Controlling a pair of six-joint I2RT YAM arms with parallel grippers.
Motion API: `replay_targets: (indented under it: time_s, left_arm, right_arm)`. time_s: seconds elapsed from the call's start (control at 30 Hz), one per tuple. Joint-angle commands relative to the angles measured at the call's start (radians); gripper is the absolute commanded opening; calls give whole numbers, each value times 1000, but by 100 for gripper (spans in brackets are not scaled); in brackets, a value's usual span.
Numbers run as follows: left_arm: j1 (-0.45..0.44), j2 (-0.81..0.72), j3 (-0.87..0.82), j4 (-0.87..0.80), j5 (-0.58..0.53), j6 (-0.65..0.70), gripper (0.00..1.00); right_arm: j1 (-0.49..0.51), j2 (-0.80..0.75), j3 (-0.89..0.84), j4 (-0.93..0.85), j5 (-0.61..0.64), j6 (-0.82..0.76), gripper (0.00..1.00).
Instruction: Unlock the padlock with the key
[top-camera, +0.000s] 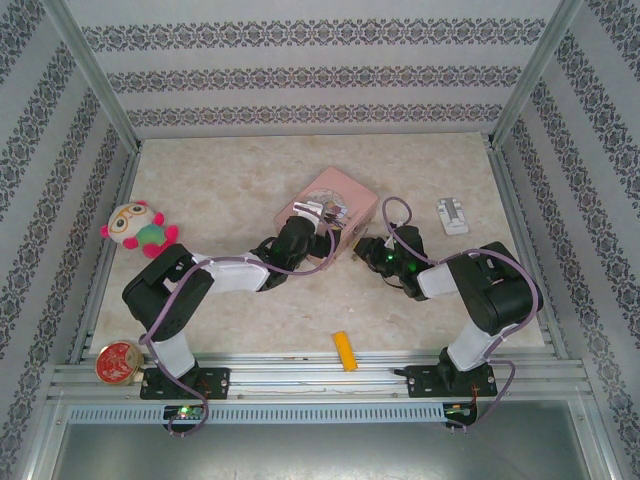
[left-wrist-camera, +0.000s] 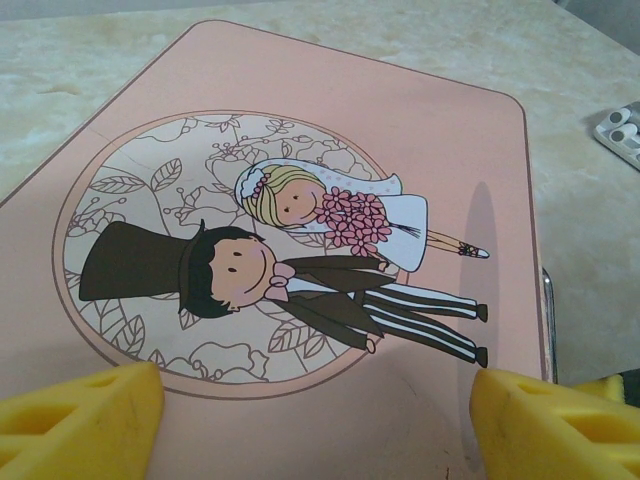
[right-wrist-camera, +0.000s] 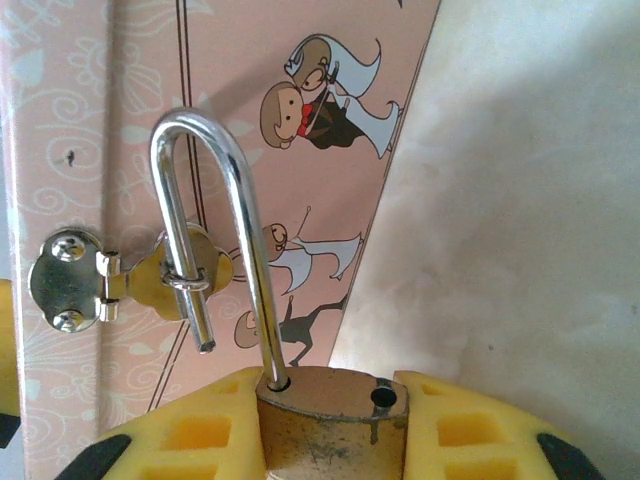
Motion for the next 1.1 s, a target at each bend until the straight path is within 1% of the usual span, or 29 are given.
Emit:
replay_targets:
  time_s: [0.0,0.23,0.33,0.43,0.73,0.93,1.07]
  left_arm:
    - [9,37,-66,-198,27,-54,81]
    - [10,32,-67,-198,30,-56,81]
    - [10,33,-69,-198,28,-54,81]
    - [11,32,-70,-199,27,-56,81]
    - [13,14,-88,-197,19,-52,81]
    - [26,-10,-105,-186,26,-13,80]
    - [31,-39,-117,-175,32,9,80]
  right_arm:
    - [-30,-14,27,38,49,39,0]
    - [-27,-14,8,79,65,105,0]
    - [-27,-25,11,80,54,86,0]
    - [-28,-42,14,40,55,53,0]
    - [-29,-71,7,15,61,23,0]
    - [-32,-125,8,-71,59,-31,0]
    - [-33,-183,5,-170,73,-82,0]
